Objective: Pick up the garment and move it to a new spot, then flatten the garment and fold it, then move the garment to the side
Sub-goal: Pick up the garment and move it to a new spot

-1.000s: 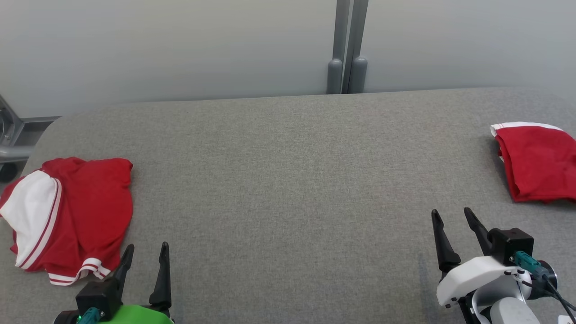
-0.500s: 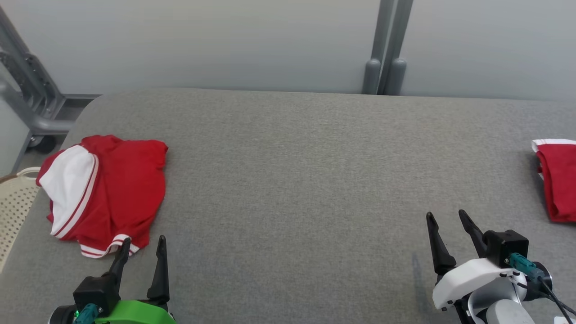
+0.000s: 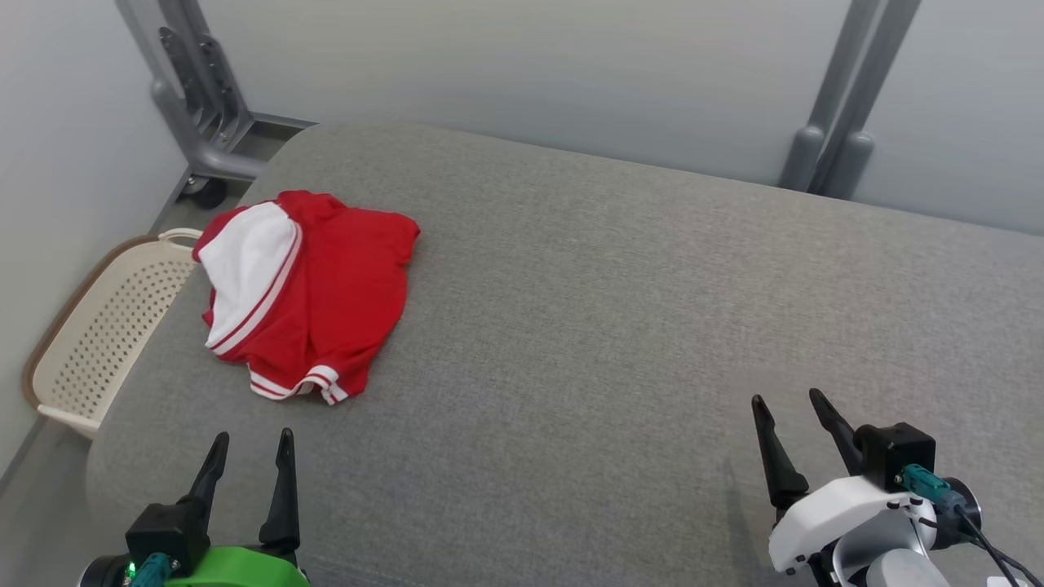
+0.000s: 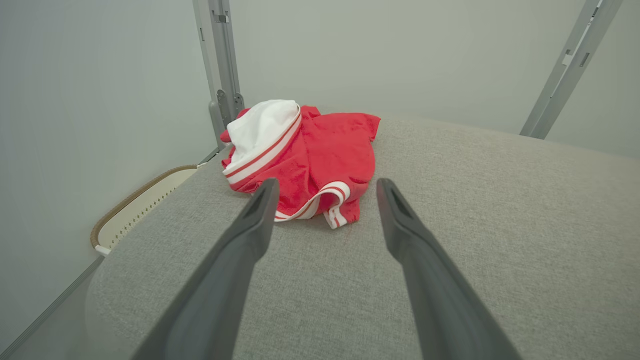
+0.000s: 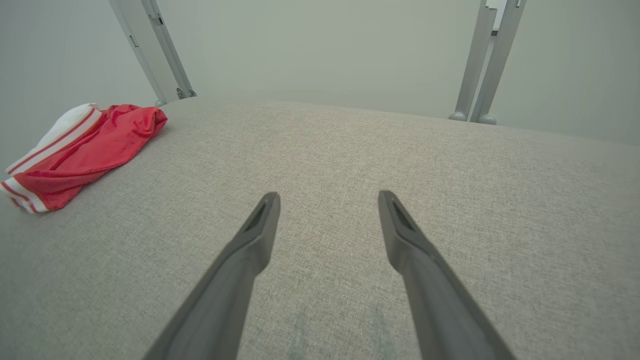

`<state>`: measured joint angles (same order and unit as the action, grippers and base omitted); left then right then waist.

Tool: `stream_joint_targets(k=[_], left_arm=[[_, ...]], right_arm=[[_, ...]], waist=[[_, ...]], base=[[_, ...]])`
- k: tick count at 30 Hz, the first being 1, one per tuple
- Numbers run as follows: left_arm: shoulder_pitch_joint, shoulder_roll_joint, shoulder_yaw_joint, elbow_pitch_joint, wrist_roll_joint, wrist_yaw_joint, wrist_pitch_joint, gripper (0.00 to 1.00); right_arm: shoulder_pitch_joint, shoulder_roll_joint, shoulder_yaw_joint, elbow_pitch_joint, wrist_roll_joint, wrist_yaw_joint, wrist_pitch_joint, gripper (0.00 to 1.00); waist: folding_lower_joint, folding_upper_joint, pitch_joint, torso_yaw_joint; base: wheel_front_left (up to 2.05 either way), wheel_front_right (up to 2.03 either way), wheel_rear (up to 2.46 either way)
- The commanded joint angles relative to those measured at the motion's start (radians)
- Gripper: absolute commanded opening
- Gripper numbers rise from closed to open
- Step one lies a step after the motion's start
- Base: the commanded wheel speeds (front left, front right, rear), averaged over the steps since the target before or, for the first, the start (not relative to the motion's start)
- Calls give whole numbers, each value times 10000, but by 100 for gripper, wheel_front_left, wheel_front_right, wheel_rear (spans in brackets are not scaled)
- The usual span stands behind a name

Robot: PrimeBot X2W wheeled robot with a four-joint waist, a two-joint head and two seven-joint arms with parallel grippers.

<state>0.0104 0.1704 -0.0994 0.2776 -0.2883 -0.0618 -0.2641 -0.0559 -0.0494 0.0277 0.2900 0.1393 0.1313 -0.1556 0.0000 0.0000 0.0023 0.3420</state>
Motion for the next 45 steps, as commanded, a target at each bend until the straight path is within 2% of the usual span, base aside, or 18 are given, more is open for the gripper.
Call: stream_joint_targets(k=[1, 11, 17, 26, 32, 40, 45], left_arm=[[99, 52, 16, -6, 43, 29, -2, 100], [181, 53, 35, -5, 26, 218, -1, 100], [-135, 27, 97, 260, 242, 728, -1, 100], [-2229, 318, -187, 1158, 198, 255, 758, 100], [-4183, 453, -207, 2336, -185, -30, 2176, 100], [-6437, 468, 115, 4207, -1270, -259, 4521, 100], [-7234, 584, 177, 4886, -1632, -397, 5293, 100]], right_arm=[[-1, -23, 17, 34, 77, -12, -16, 100], [-98, -26, 159, 137, 53, -12, -77, 100], [-88, -24, 169, 93, 6, -13, -40, 100], [-304, -93, 74, -384, -448, -12, 372, 100], [-627, -495, 356, -1119, -653, -12, 854, 100], [-1087, -1390, 783, -2501, -577, -13, 1700, 100], [-1124, -1748, 805, -3112, -530, -13, 2051, 100]], waist=[[0, 0, 41, 566], [0, 0, 122, 1186], [0, 0, 200, 1290], [0, 0, 870, 1174], [0, 0, 1761, 600], [0, 0, 3160, -399], [0, 0, 3680, -748]], base=[[0, 0, 0], [0, 0, 0], [0, 0, 0], [0, 0, 0], [0, 0, 0], [0, 0, 0], [0, 0, 0]])
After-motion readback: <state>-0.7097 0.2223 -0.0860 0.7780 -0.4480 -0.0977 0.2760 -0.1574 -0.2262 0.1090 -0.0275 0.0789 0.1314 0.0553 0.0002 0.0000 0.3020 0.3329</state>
